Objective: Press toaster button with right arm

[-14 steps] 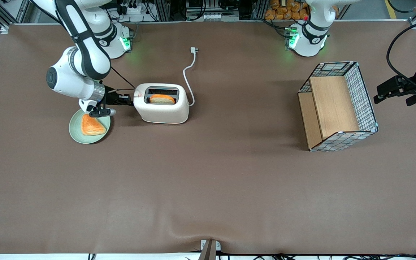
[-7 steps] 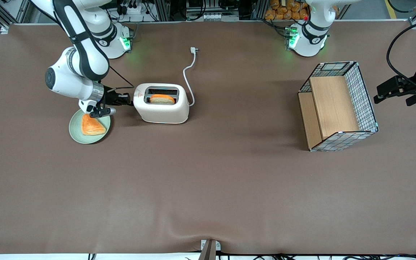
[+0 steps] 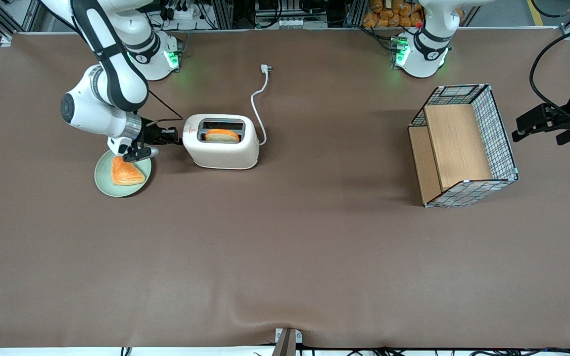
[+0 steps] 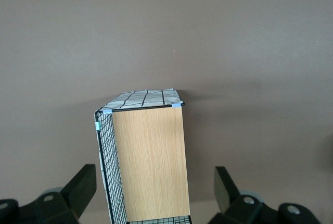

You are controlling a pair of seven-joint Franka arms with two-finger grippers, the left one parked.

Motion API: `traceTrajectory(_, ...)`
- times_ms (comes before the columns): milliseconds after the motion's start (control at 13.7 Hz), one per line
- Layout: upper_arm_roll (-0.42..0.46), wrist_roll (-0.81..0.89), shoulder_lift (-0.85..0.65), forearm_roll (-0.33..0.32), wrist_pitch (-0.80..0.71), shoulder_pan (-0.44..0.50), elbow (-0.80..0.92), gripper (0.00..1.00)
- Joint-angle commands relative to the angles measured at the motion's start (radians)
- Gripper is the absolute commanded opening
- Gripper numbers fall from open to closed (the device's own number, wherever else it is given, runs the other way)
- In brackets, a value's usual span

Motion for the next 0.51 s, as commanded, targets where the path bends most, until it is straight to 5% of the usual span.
traceTrajectory(0,-0.004,-0.143,0.040,-0.032,0.046,-0.044,0.010,0.00)
traceTrajectory(366,-0.022,-0.135,0.027,-0.088,-0.035,-0.085,0.047,0.00)
traceTrajectory(439,-0.034,-0.135,0.027,-0.115,-0.055,-0.087,0.064,0.08)
